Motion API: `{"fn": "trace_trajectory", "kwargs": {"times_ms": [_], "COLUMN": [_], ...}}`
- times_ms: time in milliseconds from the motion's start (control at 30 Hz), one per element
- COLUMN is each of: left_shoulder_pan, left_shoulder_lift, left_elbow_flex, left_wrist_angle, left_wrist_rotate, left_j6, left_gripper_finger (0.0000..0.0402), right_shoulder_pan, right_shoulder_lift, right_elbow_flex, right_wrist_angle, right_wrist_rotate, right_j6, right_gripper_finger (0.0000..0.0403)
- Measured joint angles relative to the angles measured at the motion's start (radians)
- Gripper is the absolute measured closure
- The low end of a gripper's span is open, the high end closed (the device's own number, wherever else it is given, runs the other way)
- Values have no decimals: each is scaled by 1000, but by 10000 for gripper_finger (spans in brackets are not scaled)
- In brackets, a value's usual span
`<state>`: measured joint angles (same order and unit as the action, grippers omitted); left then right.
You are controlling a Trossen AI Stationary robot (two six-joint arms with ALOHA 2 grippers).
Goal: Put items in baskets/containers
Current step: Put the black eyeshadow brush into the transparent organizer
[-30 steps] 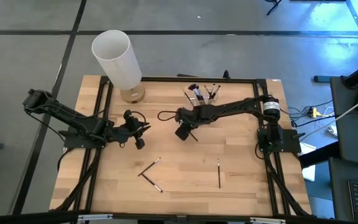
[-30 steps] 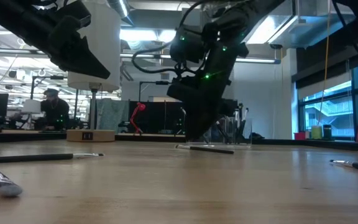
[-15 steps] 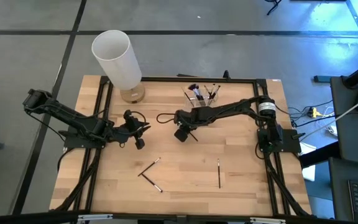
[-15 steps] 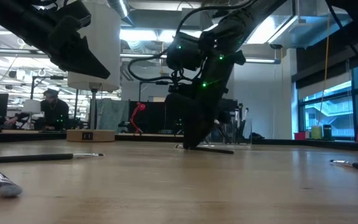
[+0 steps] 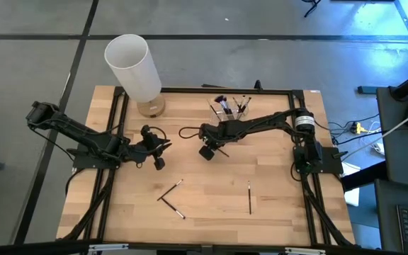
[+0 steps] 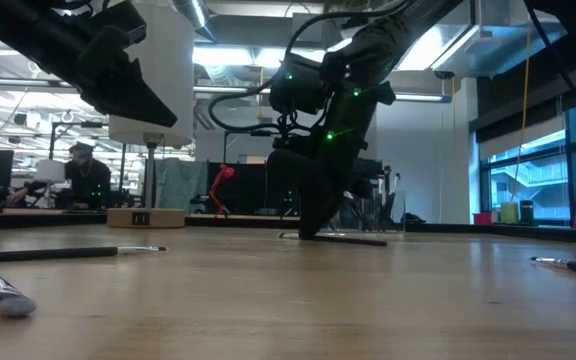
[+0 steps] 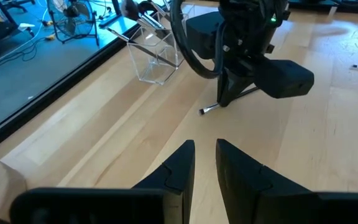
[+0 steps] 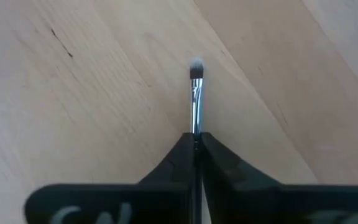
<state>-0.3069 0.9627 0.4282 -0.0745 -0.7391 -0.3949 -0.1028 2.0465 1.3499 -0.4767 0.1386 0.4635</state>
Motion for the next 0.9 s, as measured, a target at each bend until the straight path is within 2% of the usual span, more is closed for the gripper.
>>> {"fn": "trace_trajectory", "kwargs": {"times_ms": [267,533,667,833,900], "left_shoulder_pan": [0,0,0,2,7], "left_shoulder_lift": [0,0,0,0,0], "left_elbow_flex": [0,0,0,0,0], "left_wrist_angle": [-5,-21,-29,-27,-25], "left_wrist_rotate": [0,6,9,8,8], "left_j6": [0,-3,-10,-10,3], "left_gripper_finger": [341,341,341,341,341], "right_shoulder_pan": [0,-14,-21,19,46], "right_shoulder_lift": [-38,-197,-233,-155,-108], "right_elbow_flex": [49,85,87,86,130], "right_wrist_angle": [-14,-11,-36,-47,-89], "right_wrist_rotate": [-15,12,15,-130,-167], "right_j6": [-23,-95,-71,-103,-121], "right_gripper_finger": [395,398,392,383,377]}}
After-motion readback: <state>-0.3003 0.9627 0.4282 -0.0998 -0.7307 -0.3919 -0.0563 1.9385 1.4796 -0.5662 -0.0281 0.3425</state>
